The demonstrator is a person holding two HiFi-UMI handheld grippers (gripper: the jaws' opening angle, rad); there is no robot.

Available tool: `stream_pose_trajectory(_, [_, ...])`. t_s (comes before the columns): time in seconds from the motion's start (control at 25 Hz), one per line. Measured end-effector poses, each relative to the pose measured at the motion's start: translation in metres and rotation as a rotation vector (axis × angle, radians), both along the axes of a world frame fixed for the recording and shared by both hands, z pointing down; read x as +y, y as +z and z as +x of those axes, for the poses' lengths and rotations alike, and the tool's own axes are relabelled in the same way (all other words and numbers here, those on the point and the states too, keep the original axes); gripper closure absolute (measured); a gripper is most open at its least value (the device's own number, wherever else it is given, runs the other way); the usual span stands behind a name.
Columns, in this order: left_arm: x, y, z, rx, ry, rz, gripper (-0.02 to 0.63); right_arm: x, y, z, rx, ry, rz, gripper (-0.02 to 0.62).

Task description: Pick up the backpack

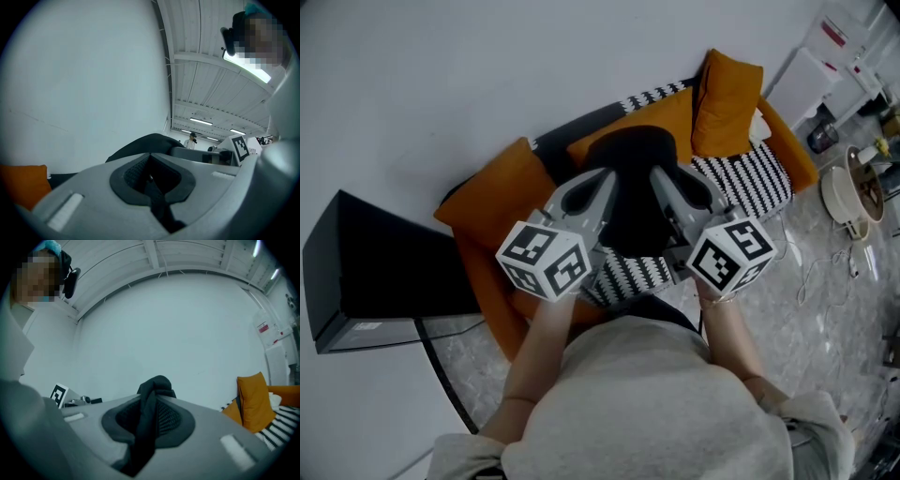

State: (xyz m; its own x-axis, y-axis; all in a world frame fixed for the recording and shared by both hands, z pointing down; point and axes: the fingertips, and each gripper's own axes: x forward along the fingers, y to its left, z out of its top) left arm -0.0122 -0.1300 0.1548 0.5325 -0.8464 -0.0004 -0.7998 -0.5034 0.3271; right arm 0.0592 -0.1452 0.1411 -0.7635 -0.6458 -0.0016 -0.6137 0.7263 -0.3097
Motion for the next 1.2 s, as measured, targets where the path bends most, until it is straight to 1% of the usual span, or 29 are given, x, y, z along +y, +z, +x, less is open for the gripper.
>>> stream_pose_trajectory(0.4, [0.001,-0.001,0.000,-0.002,-0.005,0.003,0.601,0.002,-0.003,0.000,0.005,-0.006,0.019,0.535])
stream_pose_trajectory(0.6, [0.000,0.001,0.001,-0.006,-0.002,0.001,0.601,-0.001,0.002,0.000,0.010,0.003,0.007,0.535])
stream_pose_trajectory(0.84, [0.000,0.006,0.000,0.003,-0.004,-0.017,0.600,0.001,0.005,-0.002,0.022,-0.009,0.002,0.535])
stream_pose_trajectory(1.2, [-0.002,0.010,0.004,-0.012,0.009,-0.029,0.601,-0.002,0.008,0.000,0.029,-0.011,-0.004,0.535])
